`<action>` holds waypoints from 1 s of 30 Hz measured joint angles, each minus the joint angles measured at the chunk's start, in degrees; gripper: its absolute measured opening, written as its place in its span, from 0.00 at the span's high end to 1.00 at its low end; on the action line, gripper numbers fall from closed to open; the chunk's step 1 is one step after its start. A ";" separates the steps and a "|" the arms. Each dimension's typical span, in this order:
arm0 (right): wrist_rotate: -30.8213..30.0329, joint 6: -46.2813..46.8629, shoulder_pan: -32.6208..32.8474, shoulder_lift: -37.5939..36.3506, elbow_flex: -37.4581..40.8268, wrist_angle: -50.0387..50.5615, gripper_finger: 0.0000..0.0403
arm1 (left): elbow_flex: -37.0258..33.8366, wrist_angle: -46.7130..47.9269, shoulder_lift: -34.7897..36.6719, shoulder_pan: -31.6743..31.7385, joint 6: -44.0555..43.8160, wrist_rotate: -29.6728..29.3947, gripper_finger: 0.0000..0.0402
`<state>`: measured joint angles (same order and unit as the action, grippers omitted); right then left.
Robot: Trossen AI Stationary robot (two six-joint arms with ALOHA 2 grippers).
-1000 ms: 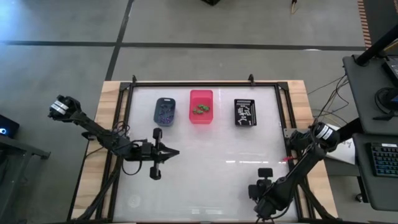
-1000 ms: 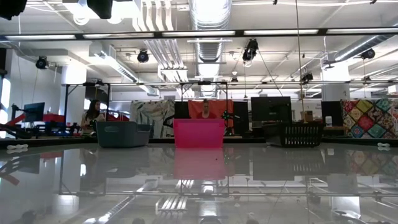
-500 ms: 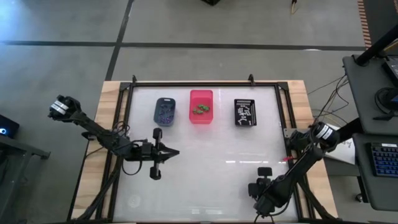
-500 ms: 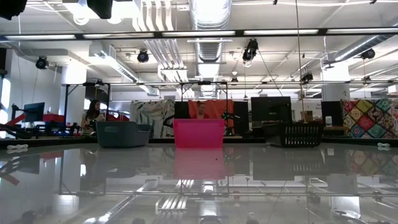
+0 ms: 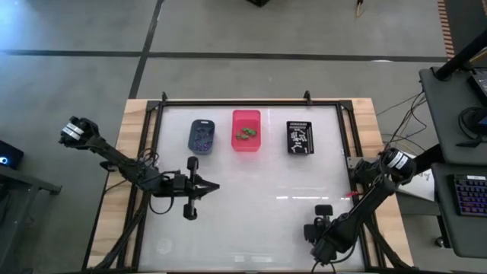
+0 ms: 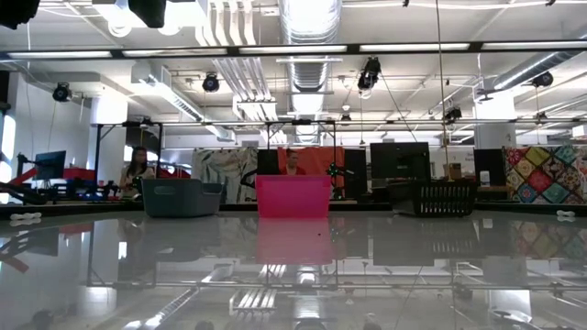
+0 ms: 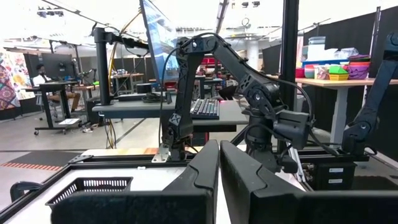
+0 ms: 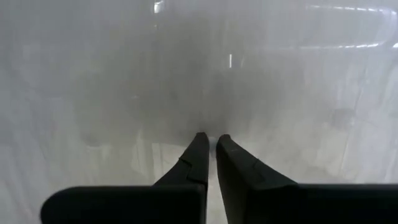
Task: Sort Halloween decoration
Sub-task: Put the white bone toy into the black bin
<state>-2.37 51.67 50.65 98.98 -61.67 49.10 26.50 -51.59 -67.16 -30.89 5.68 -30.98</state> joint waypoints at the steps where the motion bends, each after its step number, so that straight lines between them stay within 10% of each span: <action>1: -0.12 0.35 -0.04 -0.14 0.04 0.00 0.97 | 0.00 0.02 0.00 0.00 0.02 0.00 1.00; 18: -27.39 9.10 -3.59 -9.40 -0.18 -0.92 0.98 | 0.00 0.09 0.00 0.00 0.83 0.00 1.00; 30: -52.79 7.56 -23.91 -10.82 -0.16 -8.09 0.98 | 0.00 -0.17 -0.02 0.04 1.35 0.00 1.00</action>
<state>-55.16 59.23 26.74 88.15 -61.83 41.01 26.50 -51.77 -67.18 -30.85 7.03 -30.98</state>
